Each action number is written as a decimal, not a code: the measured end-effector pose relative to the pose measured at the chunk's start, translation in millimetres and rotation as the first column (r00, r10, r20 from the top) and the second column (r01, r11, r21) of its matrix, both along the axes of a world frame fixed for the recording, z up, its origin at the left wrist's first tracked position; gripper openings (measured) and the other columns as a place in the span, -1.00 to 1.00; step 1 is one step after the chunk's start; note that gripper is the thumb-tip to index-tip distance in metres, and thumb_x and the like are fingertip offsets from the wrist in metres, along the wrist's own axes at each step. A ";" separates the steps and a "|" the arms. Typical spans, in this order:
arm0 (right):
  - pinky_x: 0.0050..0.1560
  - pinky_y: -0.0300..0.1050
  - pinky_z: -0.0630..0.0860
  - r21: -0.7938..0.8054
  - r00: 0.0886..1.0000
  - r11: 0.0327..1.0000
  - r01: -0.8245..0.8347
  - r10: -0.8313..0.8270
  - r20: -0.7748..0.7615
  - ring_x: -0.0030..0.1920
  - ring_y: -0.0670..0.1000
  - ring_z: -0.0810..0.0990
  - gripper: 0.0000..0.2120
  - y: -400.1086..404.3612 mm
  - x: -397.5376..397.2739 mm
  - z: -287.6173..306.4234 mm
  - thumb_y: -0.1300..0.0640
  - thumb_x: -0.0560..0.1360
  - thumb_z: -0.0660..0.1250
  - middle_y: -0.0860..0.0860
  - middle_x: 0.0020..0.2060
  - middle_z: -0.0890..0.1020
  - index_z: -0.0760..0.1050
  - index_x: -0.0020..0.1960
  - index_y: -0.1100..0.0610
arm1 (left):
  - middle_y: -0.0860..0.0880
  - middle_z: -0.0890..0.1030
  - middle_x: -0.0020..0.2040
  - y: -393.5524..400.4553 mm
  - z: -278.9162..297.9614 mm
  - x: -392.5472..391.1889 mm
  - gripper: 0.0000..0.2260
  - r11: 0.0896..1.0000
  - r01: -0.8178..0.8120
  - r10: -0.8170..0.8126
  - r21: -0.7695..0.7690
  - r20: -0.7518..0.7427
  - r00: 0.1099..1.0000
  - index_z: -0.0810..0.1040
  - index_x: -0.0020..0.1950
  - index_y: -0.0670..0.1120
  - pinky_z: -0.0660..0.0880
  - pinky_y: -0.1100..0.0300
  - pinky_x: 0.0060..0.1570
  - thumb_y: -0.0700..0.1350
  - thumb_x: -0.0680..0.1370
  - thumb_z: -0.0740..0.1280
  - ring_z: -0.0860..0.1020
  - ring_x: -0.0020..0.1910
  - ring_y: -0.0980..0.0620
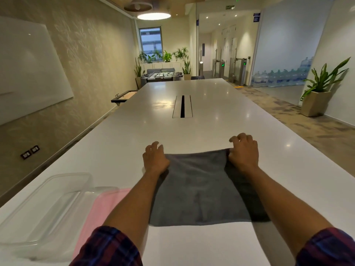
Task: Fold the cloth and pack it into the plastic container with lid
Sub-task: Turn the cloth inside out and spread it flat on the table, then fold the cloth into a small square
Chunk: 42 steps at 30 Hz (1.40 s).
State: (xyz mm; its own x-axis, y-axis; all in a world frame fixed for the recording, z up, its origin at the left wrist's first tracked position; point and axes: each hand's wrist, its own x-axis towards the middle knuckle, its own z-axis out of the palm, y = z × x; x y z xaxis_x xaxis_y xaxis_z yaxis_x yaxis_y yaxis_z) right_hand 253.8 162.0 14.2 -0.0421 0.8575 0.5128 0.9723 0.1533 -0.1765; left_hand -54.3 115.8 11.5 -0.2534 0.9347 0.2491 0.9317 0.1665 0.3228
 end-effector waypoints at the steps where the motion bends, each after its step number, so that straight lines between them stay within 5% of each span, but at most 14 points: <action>1: 0.04 0.04 0.49 -0.022 1.000 0.999 -0.027 0.027 -0.011 0.08 0.17 0.56 -0.67 -5.9 -6.4 -6.6 0.19 0.45 0.41 0.13 0.15 0.60 0.59 0.21 0.10 | -0.08 0.24 0.58 -0.4 -5.3 3.4 -0.49 0.999 0.017 -0.017 -0.032 0.003 1.000 0.46 0.45 -0.07 0.25 0.00 0.48 -0.14 0.49 0.37 0.20 0.55 -0.14; 4: -0.06 -0.02 0.54 -0.109 0.991 0.985 -0.132 0.134 0.005 -0.05 0.12 0.65 -0.77 -21.7 -29.0 -23.7 0.09 0.51 0.34 0.05 0.05 0.67 0.58 0.16 0.07 | -0.09 0.33 0.54 -6.4 -19.7 12.9 -0.61 0.998 0.057 -0.057 0.011 -0.005 0.998 0.58 0.31 -0.05 0.27 0.04 0.46 -0.10 0.48 0.36 0.28 0.51 -0.11; 7: 0.02 0.02 0.47 -0.204 0.997 0.976 -0.078 0.081 0.003 -0.07 0.12 0.67 -0.73 -31.4 -47.8 -43.5 -0.07 0.57 0.21 0.03 -0.08 0.70 0.60 -0.04 0.07 | -0.09 0.55 0.26 -14.9 -31.2 28.8 -0.68 1.000 0.004 -0.003 0.023 -0.043 0.999 0.62 0.18 -0.05 0.41 0.06 0.21 0.03 0.51 0.26 0.49 0.21 -0.12; 9: 0.31 0.19 0.36 -0.351 1.000 0.936 -0.021 0.024 0.006 0.24 0.13 0.58 -0.56 -31.9 -53.9 -57.0 -0.23 0.61 0.10 0.06 0.26 0.61 0.59 0.17 0.02 | -0.14 0.52 0.34 -18.3 -42.7 35.8 -0.49 0.997 -0.022 0.024 -0.072 0.033 0.999 0.55 0.33 -0.07 0.38 -0.03 0.34 0.21 0.54 0.16 0.47 0.31 -0.16; 11: 0.52 0.26 0.08 -0.466 1.000 0.884 -0.022 0.015 -0.018 0.57 0.15 0.22 -0.36 -30.9 -52.2 -66.0 -0.34 0.61 -0.03 0.09 0.58 0.26 0.33 0.53 -0.01 | -0.14 0.30 0.56 -21.3 -55.4 35.0 -0.30 0.983 0.011 0.006 -0.182 0.092 0.996 0.33 0.55 -0.04 0.12 -0.11 0.54 0.34 0.55 0.03 0.26 0.54 -0.16; 15: 0.60 0.17 -0.15 -0.486 0.997 0.873 -0.038 0.002 -0.075 0.64 0.12 -0.07 -0.28 -28.1 -34.5 -71.3 -0.39 0.59 -0.13 0.08 0.65 0.01 0.04 0.65 -0.05 | -0.01 -0.01 0.66 -23.3 -73.5 18.7 -0.31 0.969 0.107 -0.102 -0.221 0.031 0.994 0.02 0.65 0.05 -0.16 -0.08 0.58 0.36 0.59 -0.12 -0.05 0.64 -0.01; 17: 0.59 0.13 -0.12 -0.474 0.993 0.880 -0.027 -0.029 -0.111 0.64 0.13 -0.03 -0.31 -28.1 -30.7 -68.8 -0.33 0.63 -0.07 0.12 0.64 0.04 0.07 0.64 0.00 | 0.00 -0.01 0.66 -23.9 -76.3 13.9 -0.33 0.971 0.120 -0.121 -0.208 0.011 0.993 0.01 0.65 0.07 -0.15 -0.07 0.59 0.34 0.60 -0.13 -0.05 0.64 0.01; 19: 0.55 0.11 0.12 -0.372 0.960 0.927 -0.053 -0.055 -0.274 0.56 0.20 0.20 -0.43 -29.8 -28.9 -63.7 -0.14 0.65 0.07 0.21 0.56 0.26 0.28 0.54 0.15 | 0.00 -0.03 0.66 -25.2 -77.6 12.2 -0.34 0.968 0.128 -0.132 -0.215 -0.006 0.991 0.00 0.65 0.08 -0.15 -0.06 0.59 0.33 0.60 -0.12 -0.06 0.64 0.00; 22: 0.23 0.05 0.44 -0.251 0.853 0.966 0.070 -0.188 -0.487 0.25 0.24 0.47 -0.64 -32.7 -16.8 -53.9 0.19 0.48 0.25 0.22 0.26 0.51 0.46 0.25 0.27 | -0.06 -0.01 0.66 -27.5 -75.6 13.8 -0.35 0.979 0.123 -0.123 -0.161 0.006 0.992 0.02 0.65 0.03 -0.13 -0.05 0.59 0.28 0.62 -0.03 -0.04 0.64 -0.05; 25: 0.13 0.09 0.46 -0.321 0.854 0.901 0.291 -0.396 -0.337 0.15 0.27 0.50 -0.62 -34.5 8.6 -49.7 0.10 0.45 0.30 0.25 0.15 0.54 0.46 0.18 0.31 | -0.13 0.09 0.64 -31.4 -73.5 16.5 -0.35 0.996 0.032 -0.035 -0.080 -0.035 0.999 0.13 0.63 -0.06 -0.11 -0.13 0.57 0.23 0.60 0.07 0.02 0.62 -0.12; 29: 0.01 0.06 0.49 -0.398 0.879 0.863 0.311 -0.421 -0.224 0.13 0.25 0.57 -0.51 -30.0 31.4 -54.9 -0.12 0.54 0.28 0.23 0.16 0.56 0.46 0.22 0.28 | -0.13 0.05 0.65 -33.7 -73.1 18.3 -0.32 0.986 -0.023 0.024 -0.165 0.006 1.000 0.11 0.63 -0.04 -0.09 -0.22 0.55 0.28 0.59 0.02 -0.01 0.62 -0.17; 35: -0.38 -0.19 0.35 -0.495 0.842 0.837 0.234 -0.429 -0.327 -0.37 0.08 0.54 -0.77 -29.4 34.2 -44.9 -0.03 0.35 0.32 0.05 -0.35 0.60 0.53 -0.28 0.15 | -0.11 0.04 0.65 -36.7 -72.1 19.5 -0.33 0.987 -0.006 0.010 -0.160 0.022 1.000 0.09 0.64 0.00 -0.03 -0.19 0.55 0.28 0.59 0.03 -0.02 0.63 -0.14; 38: -0.33 -0.16 0.37 -0.482 0.836 0.847 0.226 -0.422 -0.350 -0.34 0.07 0.55 -0.76 -30.3 34.6 -37.3 0.00 0.39 0.27 0.03 -0.30 0.60 0.52 -0.17 0.18 | -0.10 0.04 0.65 -38.1 -71.0 21.2 -0.33 0.986 -0.008 0.014 -0.165 0.033 0.999 0.09 0.64 0.01 -0.03 -0.17 0.56 0.28 0.59 0.03 -0.02 0.63 -0.13; 42: -0.12 -0.03 0.42 -0.412 0.825 0.870 0.270 -0.430 -0.368 -0.01 0.22 0.64 -0.63 -27.8 42.9 -32.4 -0.07 0.60 0.23 0.17 0.05 0.65 0.42 0.23 0.20 | -0.10 -0.01 0.66 -39.3 -68.6 30.2 -0.31 0.978 -0.007 0.018 -0.207 0.048 0.999 0.04 0.65 0.00 -0.10 -0.18 0.56 0.28 0.59 0.02 -0.06 0.63 -0.15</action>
